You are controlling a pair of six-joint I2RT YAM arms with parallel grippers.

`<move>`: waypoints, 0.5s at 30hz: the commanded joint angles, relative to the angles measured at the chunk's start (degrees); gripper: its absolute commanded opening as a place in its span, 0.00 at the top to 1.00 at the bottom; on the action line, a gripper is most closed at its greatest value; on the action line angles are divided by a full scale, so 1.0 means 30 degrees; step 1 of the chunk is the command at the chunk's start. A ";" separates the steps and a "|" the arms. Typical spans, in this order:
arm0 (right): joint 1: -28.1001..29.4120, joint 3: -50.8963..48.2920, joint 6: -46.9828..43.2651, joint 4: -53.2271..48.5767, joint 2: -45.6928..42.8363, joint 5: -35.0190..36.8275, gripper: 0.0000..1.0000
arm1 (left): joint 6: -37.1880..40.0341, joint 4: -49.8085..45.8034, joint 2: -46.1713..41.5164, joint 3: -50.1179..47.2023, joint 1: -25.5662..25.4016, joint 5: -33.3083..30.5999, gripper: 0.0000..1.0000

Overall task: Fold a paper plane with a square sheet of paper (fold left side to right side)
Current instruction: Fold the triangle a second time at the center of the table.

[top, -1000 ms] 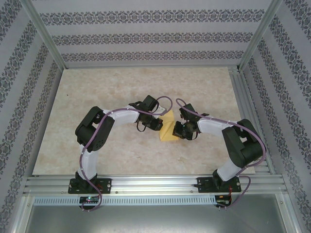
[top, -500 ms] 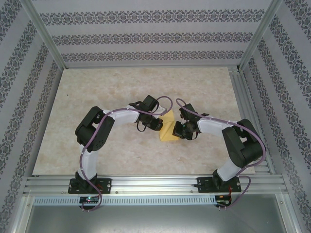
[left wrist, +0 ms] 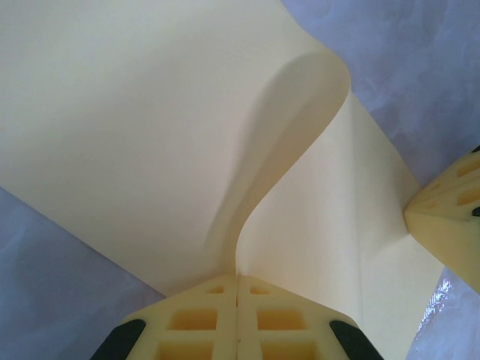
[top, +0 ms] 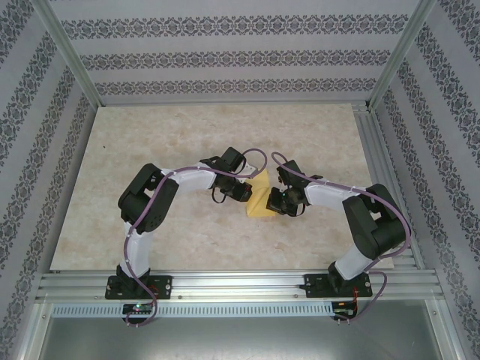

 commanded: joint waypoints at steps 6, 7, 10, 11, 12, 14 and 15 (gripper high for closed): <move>0.0039 0.0763 -0.0691 -0.1179 -0.1500 0.0748 0.82 | 0.0464 -0.0487 0.0693 0.0068 -0.0155 -0.0442 0.92; -0.0090 0.0856 -0.0721 -0.1248 -0.1896 0.0728 0.81 | 0.0488 -0.0526 0.0719 0.0091 -0.0166 -0.0473 0.92; -0.0523 0.0772 -0.0491 -0.0973 -0.2929 0.0404 0.81 | 0.0493 -0.0559 0.0750 0.0098 -0.0192 -0.0496 0.92; -0.0582 0.0636 -0.0196 -0.0647 -0.3159 0.0341 0.84 | 0.0488 -0.0556 0.0721 0.0098 -0.0195 -0.0503 0.92; -0.0558 0.0390 0.0281 0.0191 -0.3260 0.0095 0.87 | 0.0484 -0.0563 0.0722 0.0101 -0.0210 -0.0514 0.92; -0.0424 0.0012 0.1418 0.1799 -0.3108 -0.0618 0.90 | 0.0495 -0.0562 0.0715 0.0127 -0.0239 -0.0525 0.92; -0.0304 -0.0058 0.1942 0.2467 -0.2940 -0.0784 0.90 | 0.0495 -0.0563 0.0722 0.0113 -0.0252 -0.0529 0.92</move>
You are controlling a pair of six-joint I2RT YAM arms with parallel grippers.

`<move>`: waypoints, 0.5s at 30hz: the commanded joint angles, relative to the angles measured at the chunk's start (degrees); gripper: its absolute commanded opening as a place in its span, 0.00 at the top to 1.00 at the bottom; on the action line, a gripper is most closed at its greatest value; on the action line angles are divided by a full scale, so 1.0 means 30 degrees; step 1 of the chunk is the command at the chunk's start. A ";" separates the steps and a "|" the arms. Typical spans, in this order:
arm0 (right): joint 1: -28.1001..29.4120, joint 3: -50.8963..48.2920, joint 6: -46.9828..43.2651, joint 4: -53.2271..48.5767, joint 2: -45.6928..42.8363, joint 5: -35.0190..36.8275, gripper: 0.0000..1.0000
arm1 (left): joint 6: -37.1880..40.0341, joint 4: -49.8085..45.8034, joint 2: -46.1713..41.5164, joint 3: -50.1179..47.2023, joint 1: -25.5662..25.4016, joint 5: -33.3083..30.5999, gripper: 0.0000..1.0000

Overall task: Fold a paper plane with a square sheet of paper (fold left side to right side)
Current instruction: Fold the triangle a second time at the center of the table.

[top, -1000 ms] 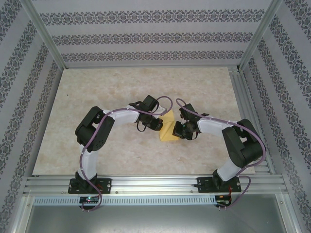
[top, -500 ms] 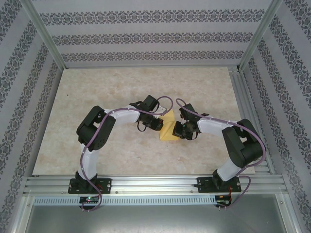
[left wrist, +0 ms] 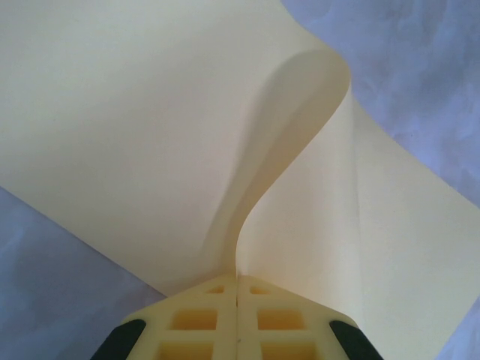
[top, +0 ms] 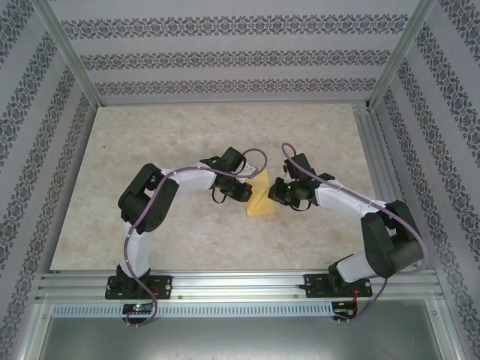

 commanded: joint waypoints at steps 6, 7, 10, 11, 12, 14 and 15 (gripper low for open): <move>0.0471 -0.0122 0.3166 0.4238 0.1342 -0.0853 0.97 | 0.0451 -0.0533 0.0722 0.0066 -0.0242 -0.0453 0.93; 0.0542 -0.0091 0.3329 0.4440 0.1651 -0.0956 0.97 | 0.0450 -0.0533 0.0722 0.0090 -0.0240 -0.0496 0.93; 0.0768 0.0154 0.3662 0.4862 0.2587 -0.1258 0.98 | 0.0435 -0.0460 0.0722 0.0062 -0.0265 -0.0507 0.93; 0.0860 0.0228 0.3726 0.4934 0.2817 -0.1287 0.99 | 0.0408 -0.0446 0.0722 0.0062 -0.0269 -0.0498 0.93; 0.0951 0.0266 0.3821 0.5073 0.3019 -0.1267 0.99 | 0.0403 -0.0445 0.0726 0.0076 -0.0269 -0.0486 0.93; 0.1080 0.0366 0.4003 0.5345 0.3412 -0.1259 0.99 | 0.0399 -0.0416 0.0722 0.0062 -0.0267 -0.0483 0.93; 0.1150 0.0442 0.4055 0.5489 0.3617 -0.1237 0.99 | 0.0396 -0.0416 0.0722 0.0062 -0.0269 -0.0488 0.93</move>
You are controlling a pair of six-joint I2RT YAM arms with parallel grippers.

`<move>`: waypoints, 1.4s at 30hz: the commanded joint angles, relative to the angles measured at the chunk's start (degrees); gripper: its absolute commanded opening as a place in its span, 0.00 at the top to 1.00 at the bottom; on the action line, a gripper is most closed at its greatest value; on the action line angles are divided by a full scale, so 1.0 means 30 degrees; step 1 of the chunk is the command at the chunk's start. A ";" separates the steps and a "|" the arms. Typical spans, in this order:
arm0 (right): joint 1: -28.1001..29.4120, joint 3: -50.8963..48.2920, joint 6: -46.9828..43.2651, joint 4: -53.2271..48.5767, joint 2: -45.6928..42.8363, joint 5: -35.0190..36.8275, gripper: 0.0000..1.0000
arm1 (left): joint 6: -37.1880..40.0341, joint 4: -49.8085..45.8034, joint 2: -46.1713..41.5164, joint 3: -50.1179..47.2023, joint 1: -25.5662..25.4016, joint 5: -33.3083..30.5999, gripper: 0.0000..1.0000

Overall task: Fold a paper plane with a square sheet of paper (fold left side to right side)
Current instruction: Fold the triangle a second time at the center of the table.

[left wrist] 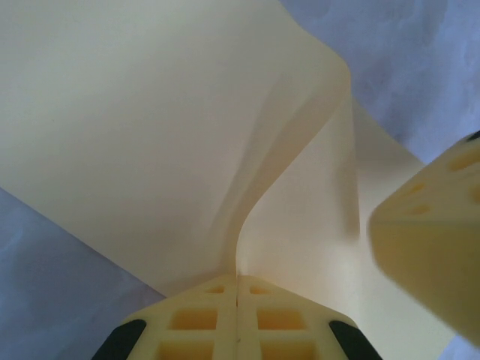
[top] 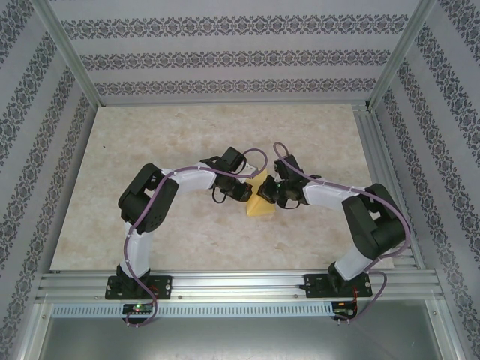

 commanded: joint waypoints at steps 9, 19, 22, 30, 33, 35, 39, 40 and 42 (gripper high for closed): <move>0.0551 0.0968 0.0602 0.1220 0.1266 -0.0173 0.99 | 0.0420 -0.0380 0.0724 0.0047 -0.0298 -0.0401 0.93; 0.0597 0.0930 -0.0455 -0.0524 0.1509 0.0528 0.99 | 0.0392 -0.0321 0.0781 0.0047 -0.0298 -0.0411 0.93; 0.0587 0.0933 -0.0714 -0.0913 0.1489 0.0716 0.99 | 0.0392 -0.0319 0.0832 0.0078 -0.0298 -0.0431 0.93; 0.0551 0.0916 -0.1073 -0.1418 0.1779 0.0889 0.99 | 0.0396 -0.0321 0.0810 0.0069 -0.0298 -0.0400 0.93; 0.0554 0.0861 -0.1198 -0.1565 0.1783 0.0995 0.99 | 0.0422 -0.0321 0.0809 0.0047 -0.0298 -0.0381 0.93; 0.0551 0.0845 -0.1302 -0.1722 0.1758 0.1188 0.99 | 0.0422 -0.0321 0.0815 0.0047 -0.0300 -0.0436 0.93; 0.0521 0.0770 -0.1465 -0.1909 0.1824 0.1292 0.99 | 0.0422 -0.0350 0.0845 0.0084 -0.0298 -0.0433 0.93; 0.0507 0.0715 -0.1462 -0.1956 0.1809 0.1319 0.99 | 0.0422 -0.0350 0.0839 0.0082 -0.0298 -0.0413 0.93; 0.0507 0.0569 -0.1518 -0.2003 0.1802 0.1416 0.99 | 0.0407 -0.0365 0.0812 0.0106 -0.0298 -0.0420 0.93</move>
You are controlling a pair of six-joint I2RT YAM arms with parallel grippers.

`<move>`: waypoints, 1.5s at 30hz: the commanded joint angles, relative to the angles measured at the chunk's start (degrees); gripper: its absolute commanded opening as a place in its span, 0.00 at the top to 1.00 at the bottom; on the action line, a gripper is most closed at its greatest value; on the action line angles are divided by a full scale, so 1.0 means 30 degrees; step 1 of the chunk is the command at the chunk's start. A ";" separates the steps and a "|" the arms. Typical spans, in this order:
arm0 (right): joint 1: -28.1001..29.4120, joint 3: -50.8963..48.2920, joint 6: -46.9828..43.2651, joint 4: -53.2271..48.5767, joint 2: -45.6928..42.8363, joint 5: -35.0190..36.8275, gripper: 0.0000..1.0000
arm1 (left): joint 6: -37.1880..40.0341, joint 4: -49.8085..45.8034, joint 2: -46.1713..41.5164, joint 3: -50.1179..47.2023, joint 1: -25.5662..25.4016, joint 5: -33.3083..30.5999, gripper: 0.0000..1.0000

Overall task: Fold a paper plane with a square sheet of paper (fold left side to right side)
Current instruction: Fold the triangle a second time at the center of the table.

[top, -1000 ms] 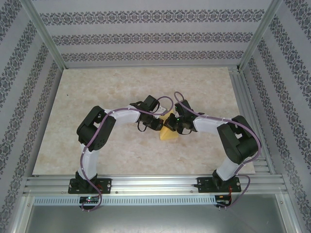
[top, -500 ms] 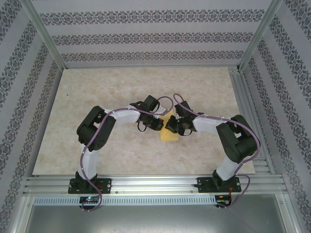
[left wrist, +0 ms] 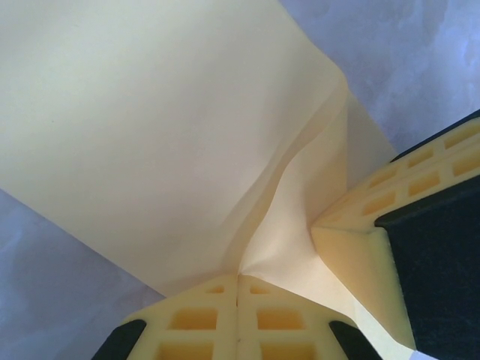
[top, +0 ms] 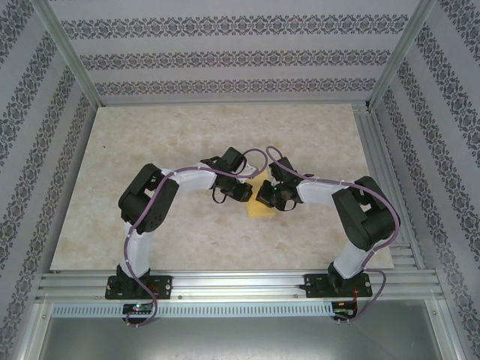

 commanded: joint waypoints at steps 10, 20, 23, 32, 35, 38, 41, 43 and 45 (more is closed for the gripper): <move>0.0172 -0.0909 -0.0502 -0.0844 0.0257 0.1001 0.99 | 0.0101 -0.0186 -0.0268 0.0180 -0.0269 -0.0335 0.84; 0.0156 -0.1041 -0.0442 -0.0631 0.0477 0.1002 0.99 | -0.0854 0.0200 -0.3500 -0.0670 0.0123 -0.0760 0.64; 0.0155 -0.1069 -0.0466 -0.0615 0.0434 0.1017 0.99 | -0.1298 0.0490 -0.4675 -0.1541 0.0200 -0.0646 0.65; 0.0184 -0.0903 -0.0470 -0.0655 0.0445 0.1002 0.99 | -0.7569 0.7165 -0.5702 -0.6301 -0.0492 0.3478 0.79; 0.0186 -0.0836 -0.0507 -0.0763 0.0462 0.1028 0.99 | -0.9985 0.9093 -0.5420 -0.7306 -0.0503 0.3568 0.82; 0.0186 -0.0796 -0.0525 -0.0763 0.0499 0.1031 0.99 | -1.1494 1.0438 -0.4917 -0.7739 -0.0591 0.3675 0.82; 0.0188 -0.0730 -0.0530 -0.0862 0.0463 0.1017 0.99 | -1.2200 1.1082 -0.4742 -0.7980 -0.0606 0.3593 0.83; 0.0172 -0.0699 -0.0550 -0.0875 0.0433 0.1031 0.99 | -1.2293 1.0615 -0.4555 -0.7755 -0.0600 0.3430 0.83; 0.0183 -0.0691 -0.0532 -0.0924 0.0433 0.1068 0.99 | -1.2401 1.0457 -0.4232 -0.7476 -0.0672 0.3631 0.84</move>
